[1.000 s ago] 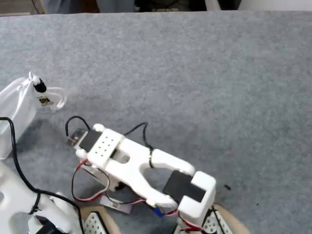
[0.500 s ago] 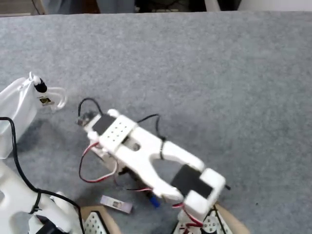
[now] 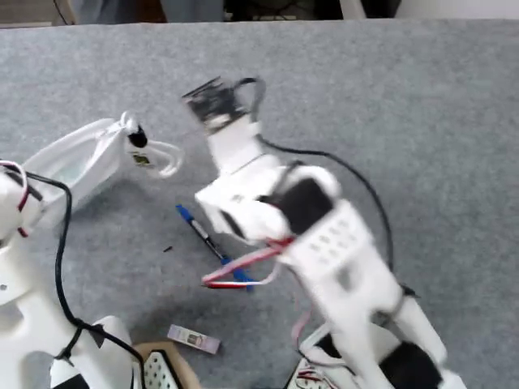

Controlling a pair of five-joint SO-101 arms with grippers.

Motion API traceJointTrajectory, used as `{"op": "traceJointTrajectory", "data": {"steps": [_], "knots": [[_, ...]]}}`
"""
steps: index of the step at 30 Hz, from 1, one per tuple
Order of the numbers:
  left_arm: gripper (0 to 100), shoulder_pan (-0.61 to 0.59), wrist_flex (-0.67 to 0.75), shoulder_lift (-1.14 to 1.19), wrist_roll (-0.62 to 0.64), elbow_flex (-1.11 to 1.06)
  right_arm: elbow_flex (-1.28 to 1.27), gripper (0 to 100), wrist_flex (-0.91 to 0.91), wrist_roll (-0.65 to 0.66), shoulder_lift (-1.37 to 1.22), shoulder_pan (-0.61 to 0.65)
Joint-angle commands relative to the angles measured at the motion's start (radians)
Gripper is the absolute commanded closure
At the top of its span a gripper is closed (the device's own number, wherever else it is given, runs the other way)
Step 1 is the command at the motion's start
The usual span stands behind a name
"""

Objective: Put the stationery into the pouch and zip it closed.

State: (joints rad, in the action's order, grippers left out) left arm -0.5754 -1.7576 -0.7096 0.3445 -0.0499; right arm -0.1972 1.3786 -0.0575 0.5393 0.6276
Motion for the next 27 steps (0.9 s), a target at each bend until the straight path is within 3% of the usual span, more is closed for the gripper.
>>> {"op": "traceJointTrajectory", "data": {"steps": [1,6,11,16,22,27], "knots": [[97,0.084,-0.002,-0.029,-0.011,0.033,0.038,98.6,-0.109,-0.041,0.147,-0.06],[97,0.157,-0.002,-0.026,-0.011,-0.064,0.033,98.6,-0.253,-0.071,0.239,-0.068],[97,0.154,0.002,-0.029,-0.008,-0.076,-0.07,98.4,-0.21,-0.071,0.226,-0.066],[97,0.042,0.006,-0.029,-0.005,-0.035,-0.321,98.0,-0.198,-0.066,0.219,-0.008],[97,-0.119,0.006,-0.029,0.026,0.022,-0.59,80.4,-0.474,-0.066,0.211,0.129],[97,-0.143,0.002,-0.029,0.026,0.012,-0.654,78.7,-0.675,-0.066,0.05,0.161]]}}
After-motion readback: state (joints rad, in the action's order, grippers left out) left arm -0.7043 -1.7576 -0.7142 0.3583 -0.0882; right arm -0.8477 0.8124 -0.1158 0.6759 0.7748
